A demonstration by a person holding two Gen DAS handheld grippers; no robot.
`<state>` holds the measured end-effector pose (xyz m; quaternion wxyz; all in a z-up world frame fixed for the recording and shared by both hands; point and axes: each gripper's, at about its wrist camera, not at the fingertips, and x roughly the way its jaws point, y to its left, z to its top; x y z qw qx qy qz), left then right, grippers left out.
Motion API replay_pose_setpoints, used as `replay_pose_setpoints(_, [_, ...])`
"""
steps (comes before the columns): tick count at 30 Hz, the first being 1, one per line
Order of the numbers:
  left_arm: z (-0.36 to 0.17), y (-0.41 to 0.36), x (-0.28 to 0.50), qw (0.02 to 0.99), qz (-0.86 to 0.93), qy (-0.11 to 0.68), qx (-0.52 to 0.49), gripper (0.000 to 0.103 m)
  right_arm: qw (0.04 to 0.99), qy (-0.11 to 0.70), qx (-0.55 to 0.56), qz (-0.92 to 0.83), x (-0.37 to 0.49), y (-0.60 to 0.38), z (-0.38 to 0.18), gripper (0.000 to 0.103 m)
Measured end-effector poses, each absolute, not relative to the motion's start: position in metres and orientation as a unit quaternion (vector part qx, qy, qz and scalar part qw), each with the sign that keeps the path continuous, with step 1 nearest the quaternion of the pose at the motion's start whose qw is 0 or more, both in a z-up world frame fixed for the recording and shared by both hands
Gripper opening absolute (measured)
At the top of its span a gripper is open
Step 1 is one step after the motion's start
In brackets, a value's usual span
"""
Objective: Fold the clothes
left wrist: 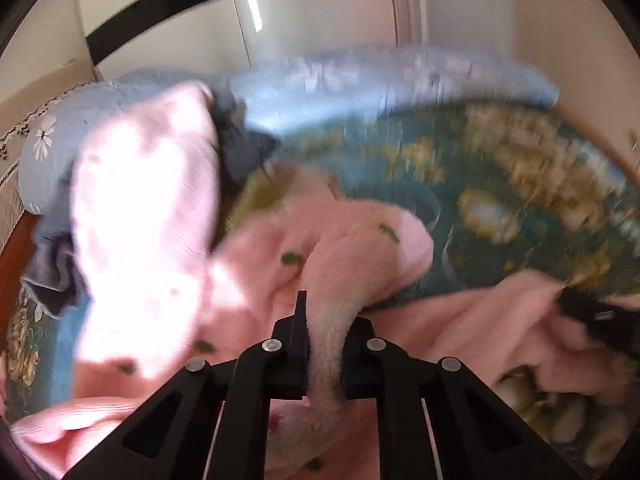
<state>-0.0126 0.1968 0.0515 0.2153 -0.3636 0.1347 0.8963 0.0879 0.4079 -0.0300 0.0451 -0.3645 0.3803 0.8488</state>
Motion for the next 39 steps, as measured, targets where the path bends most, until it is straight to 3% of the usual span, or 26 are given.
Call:
replay_pose_setpoints(4, [0.115,0.128,0.015,0.261,0.916,0.038,-0.303,0.010,0.049,0.373,-0.360,0.854,0.089,0.406,-0.027,0.078])
replay_pose_setpoints(9, [0.156,-0.010,0.053,0.290,0.924,-0.156,-0.193,0.010,0.059,0.359,-0.356,0.861,0.090,0.404,-0.023,0.078])
replay_pose_setpoints(15, [0.087,-0.164,0.056,0.151,0.904,-0.341,-0.210,0.010,0.063,0.331,-0.363,0.869,0.087,0.392,-0.023,0.078])
replay_pose_setpoints(22, [0.018,-0.250,0.026,0.017,0.886,-0.348,-0.305,0.010,0.065,0.290,-0.368,0.881,0.085,0.379,-0.021,0.078])
replay_pose_setpoints(28, [-0.021,-0.273,0.016,-0.010,0.842,-0.407,-0.355,0.012,0.068,0.263,-0.379,0.885,0.082,0.371,-0.027,0.078])
replay_pose_setpoints(30, [-0.023,-0.275,0.027,0.002,0.832,-0.426,-0.355,0.026,0.069,0.254,-0.379,0.887,0.083,0.369,-0.026,0.078])
replay_pose_setpoints(31, [-0.023,-0.276,0.035,0.008,0.829,-0.435,-0.350,0.042,0.070,0.251,-0.379,0.888,0.083,0.368,-0.027,0.078])
replay_pose_setpoints(32, [-0.022,-0.276,0.043,0.009,0.829,-0.441,-0.345,0.051,0.070,0.249,-0.380,0.888,0.083,0.367,-0.027,0.078])
replay_pose_setpoints(36, [-0.007,-0.269,0.069,0.018,0.834,-0.449,-0.320,0.053,0.072,0.241,-0.385,0.888,0.082,0.363,-0.029,0.078])
replay_pose_setpoints(39, [-0.001,-0.237,0.069,0.075,0.835,-0.425,-0.342,0.062,0.071,0.236,-0.385,0.890,0.082,0.361,-0.029,0.078])
